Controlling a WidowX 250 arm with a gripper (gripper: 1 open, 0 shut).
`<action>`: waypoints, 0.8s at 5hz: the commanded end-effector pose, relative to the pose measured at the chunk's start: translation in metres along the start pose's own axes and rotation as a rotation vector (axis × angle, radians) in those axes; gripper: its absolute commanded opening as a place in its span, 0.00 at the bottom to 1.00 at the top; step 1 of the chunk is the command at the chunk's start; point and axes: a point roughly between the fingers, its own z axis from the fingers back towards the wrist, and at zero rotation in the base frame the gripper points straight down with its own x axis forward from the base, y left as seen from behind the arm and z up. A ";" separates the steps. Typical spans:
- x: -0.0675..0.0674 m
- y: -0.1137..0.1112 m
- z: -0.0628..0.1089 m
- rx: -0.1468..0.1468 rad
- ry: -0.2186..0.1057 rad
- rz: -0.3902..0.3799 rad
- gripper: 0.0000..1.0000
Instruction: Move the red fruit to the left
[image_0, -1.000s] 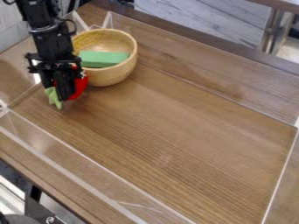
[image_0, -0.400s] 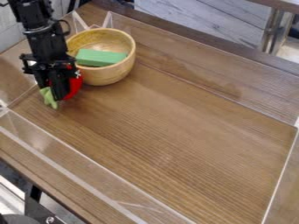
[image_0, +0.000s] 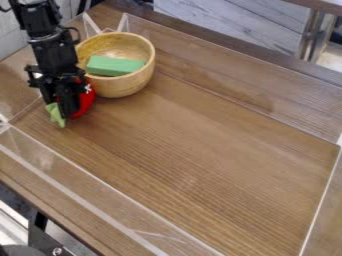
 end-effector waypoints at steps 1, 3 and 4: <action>0.008 0.001 0.016 0.031 -0.032 -0.056 0.00; 0.010 -0.007 0.000 0.038 0.013 -0.220 0.00; 0.007 -0.011 -0.007 0.036 0.038 -0.313 0.00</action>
